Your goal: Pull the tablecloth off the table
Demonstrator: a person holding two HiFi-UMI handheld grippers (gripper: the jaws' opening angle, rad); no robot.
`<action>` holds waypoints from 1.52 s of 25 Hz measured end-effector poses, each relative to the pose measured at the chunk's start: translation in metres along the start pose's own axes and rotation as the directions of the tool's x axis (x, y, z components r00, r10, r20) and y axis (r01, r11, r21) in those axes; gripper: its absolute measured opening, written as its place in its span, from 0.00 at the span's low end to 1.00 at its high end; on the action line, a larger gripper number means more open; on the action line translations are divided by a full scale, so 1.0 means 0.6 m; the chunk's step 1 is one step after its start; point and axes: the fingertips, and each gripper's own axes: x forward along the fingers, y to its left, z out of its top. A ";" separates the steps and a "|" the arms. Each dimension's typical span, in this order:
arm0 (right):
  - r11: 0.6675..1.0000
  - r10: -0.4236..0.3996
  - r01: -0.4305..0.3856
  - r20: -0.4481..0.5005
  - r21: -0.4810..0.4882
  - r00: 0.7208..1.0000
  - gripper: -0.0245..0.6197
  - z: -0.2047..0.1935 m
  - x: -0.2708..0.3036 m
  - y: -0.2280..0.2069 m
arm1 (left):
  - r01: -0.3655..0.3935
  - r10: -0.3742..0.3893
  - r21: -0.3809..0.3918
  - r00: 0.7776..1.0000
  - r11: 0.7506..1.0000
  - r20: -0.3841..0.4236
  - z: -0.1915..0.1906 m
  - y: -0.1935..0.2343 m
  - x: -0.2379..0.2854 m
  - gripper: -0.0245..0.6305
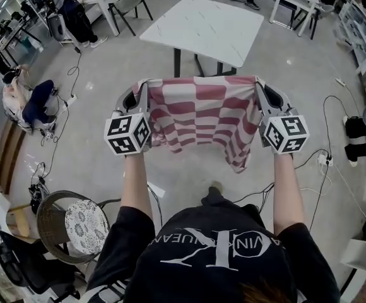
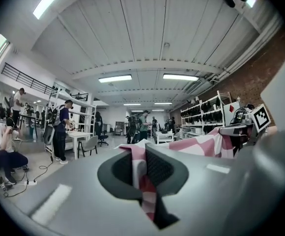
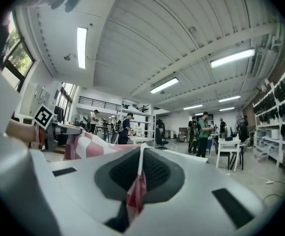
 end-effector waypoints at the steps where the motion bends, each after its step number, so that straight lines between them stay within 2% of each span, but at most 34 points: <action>1: 1.000 -0.002 0.002 0.005 -0.006 1.000 0.06 0.004 0.000 0.001 | -0.004 0.004 0.004 1.000 1.000 0.007 0.003 0.000 -0.002 0.07; 6: 1.000 0.006 -0.006 0.014 -0.014 1.000 0.06 0.008 -0.002 0.002 | -0.016 0.016 0.009 1.000 1.000 0.025 0.007 -0.001 -0.012 0.07; 10: 1.000 -0.004 0.004 0.005 -0.006 1.000 0.06 -0.002 -0.007 -0.002 | -0.030 0.032 -0.047 0.998 0.998 0.046 0.007 -0.011 -0.029 0.07; 15: 1.000 -0.015 0.014 0.014 0.004 1.000 0.06 -0.006 -0.012 0.000 | -0.048 0.051 -0.057 0.997 0.997 0.061 0.002 -0.015 -0.040 0.07; 21: 1.000 -0.015 0.015 0.020 -0.007 1.000 0.06 0.000 -0.016 0.002 | -0.045 0.047 -0.030 0.997 0.999 0.061 0.008 -0.016 -0.040 0.07; 27: 1.000 -0.015 0.015 0.029 -0.011 0.999 0.06 0.002 -0.021 0.002 | -0.047 0.050 -0.038 0.996 0.998 0.074 0.014 -0.019 -0.044 0.07; 32: 0.999 -0.006 0.005 0.046 0.032 0.999 0.06 0.000 -0.020 -0.002 | -0.056 0.058 -0.020 0.995 0.998 0.086 0.023 -0.021 -0.043 0.07; 38: 0.999 0.004 -0.006 0.066 0.032 0.998 0.06 0.005 -0.021 -0.006 | -0.075 0.074 0.003 0.990 0.997 0.121 0.044 -0.025 -0.043 0.07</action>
